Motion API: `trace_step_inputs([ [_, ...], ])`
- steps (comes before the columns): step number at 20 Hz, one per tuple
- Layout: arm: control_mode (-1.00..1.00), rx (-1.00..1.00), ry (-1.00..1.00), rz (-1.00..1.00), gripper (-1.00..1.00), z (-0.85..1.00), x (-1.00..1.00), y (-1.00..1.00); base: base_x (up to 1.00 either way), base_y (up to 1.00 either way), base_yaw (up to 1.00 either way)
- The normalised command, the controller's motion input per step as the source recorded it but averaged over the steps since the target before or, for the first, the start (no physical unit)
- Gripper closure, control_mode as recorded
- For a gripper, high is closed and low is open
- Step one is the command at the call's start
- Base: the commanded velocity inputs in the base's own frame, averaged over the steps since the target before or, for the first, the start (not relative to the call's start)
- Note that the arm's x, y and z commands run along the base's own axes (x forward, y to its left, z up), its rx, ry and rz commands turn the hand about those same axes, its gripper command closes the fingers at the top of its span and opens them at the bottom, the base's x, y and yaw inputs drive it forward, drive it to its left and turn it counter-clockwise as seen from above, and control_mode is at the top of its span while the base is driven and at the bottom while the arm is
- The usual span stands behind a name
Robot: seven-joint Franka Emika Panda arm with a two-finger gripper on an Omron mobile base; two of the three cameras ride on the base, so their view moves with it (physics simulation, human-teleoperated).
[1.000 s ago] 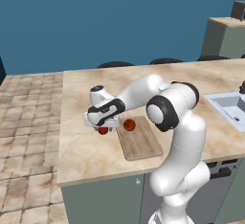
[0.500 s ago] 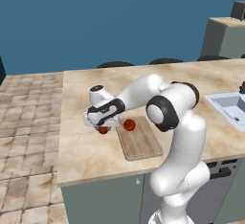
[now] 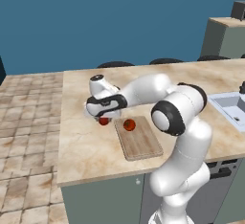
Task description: Place the avocado, onion, tomato, and bell pepper on the cutting board.
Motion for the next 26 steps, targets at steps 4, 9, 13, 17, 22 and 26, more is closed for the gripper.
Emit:
trace_step_inputs([
  [4, -1.0, 0.0, 0.0, 0.0, 1.0, 0.29, 0.0, -0.32, 0.0, 0.0, 0.0],
  [9, -1.0, 0.0, 0.0, 0.0, 1.0, 0.24, 0.0, -0.43, 0.0, 0.0, 0.0],
  [13, -1.0, 0.0, 0.0, 0.0, 1.0, 0.22, 0.0, -0.49, 0.0, 0.0, 0.0],
  [17, -1.0, 0.01, 0.0, 0.0, 1.0, 0.09, 0.0, -0.49, 0.0, 0.0, 0.0],
  [22, -1.0, 0.01, 0.0, 0.0, 1.0, 0.0, 0.0, -0.51, 0.0, 0.0, 0.0],
  [26, -1.0, 0.01, 0.0, 0.0, 1.0, 0.0, 0.0, -0.52, 0.0, 0.0, 0.0],
])
